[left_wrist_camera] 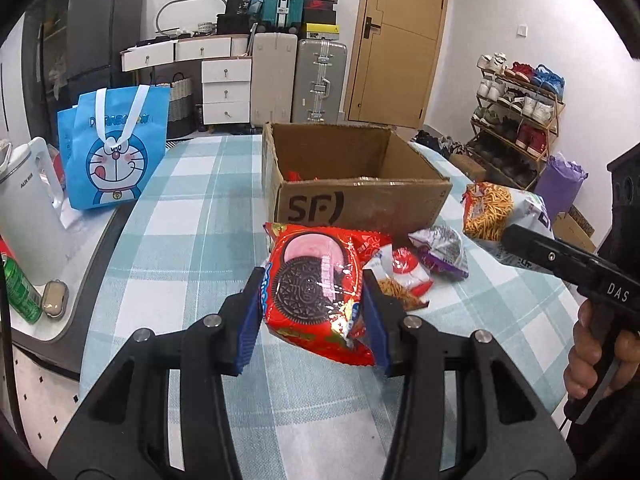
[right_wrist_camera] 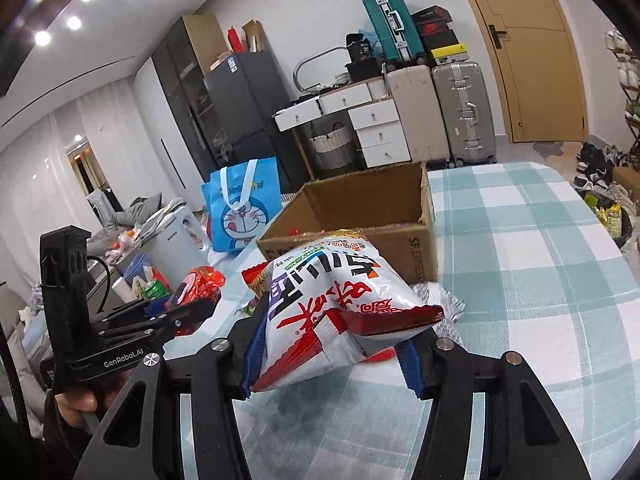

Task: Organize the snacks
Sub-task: 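Carry the red Oreo bag and white noodle-snack bag over the box with both tools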

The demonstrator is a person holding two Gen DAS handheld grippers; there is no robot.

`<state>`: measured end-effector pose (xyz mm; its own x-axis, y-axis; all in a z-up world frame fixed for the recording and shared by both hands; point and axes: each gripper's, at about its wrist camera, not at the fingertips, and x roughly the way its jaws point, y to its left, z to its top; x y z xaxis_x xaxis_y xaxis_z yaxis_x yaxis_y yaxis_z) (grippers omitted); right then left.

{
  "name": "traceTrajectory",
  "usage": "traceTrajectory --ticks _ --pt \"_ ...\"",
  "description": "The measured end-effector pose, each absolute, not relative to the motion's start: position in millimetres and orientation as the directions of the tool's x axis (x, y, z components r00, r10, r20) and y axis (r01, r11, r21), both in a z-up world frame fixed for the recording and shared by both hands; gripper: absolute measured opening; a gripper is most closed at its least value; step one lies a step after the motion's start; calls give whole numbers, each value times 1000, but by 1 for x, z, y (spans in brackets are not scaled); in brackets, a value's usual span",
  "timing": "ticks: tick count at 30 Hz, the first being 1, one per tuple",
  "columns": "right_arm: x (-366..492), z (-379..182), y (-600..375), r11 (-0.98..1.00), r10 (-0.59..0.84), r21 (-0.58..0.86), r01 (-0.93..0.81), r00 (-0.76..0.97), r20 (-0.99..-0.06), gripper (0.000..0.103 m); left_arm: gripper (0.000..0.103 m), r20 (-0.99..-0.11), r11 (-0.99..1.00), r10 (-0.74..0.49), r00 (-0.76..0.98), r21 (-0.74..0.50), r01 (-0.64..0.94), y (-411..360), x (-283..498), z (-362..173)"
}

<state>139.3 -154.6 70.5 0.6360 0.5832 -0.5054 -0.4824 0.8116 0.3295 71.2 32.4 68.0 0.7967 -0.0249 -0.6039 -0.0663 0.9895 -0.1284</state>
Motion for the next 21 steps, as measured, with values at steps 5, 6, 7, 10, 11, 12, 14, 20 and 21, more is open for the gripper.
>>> traceTrajectory --ticks 5,6,7,10,11,12,14,20,21 --pt "154 80 -148 824 566 315 -471 654 -502 55 43 -595 988 -23 803 -136 -73 37 91 78" --pt "157 82 -146 827 562 312 -468 657 -502 55 43 -594 988 -20 804 -135 -75 37 95 80" --pt "159 83 -145 829 559 310 -466 659 -504 55 43 -593 988 -19 805 -134 -75 38 100 82" --pt "169 86 -140 839 544 299 -455 670 -505 55 43 -589 988 -21 808 -136 -74 38 111 87" --pt "173 87 -139 841 541 299 -451 672 -507 55 43 -587 988 -21 809 -134 -72 38 115 89" --pt "176 88 -139 841 540 302 -449 671 -507 55 43 -586 989 -19 810 -131 -71 38 119 91" --pt "183 89 -137 846 534 302 -441 675 -509 55 43 -583 990 -14 812 -124 -72 37 127 94" --pt "200 92 -133 857 516 295 -423 687 -512 55 43 -571 988 -18 821 -135 -72 38 148 101" --pt "204 91 -133 857 515 295 -422 687 -513 55 43 -570 988 -18 822 -135 -72 38 152 102"
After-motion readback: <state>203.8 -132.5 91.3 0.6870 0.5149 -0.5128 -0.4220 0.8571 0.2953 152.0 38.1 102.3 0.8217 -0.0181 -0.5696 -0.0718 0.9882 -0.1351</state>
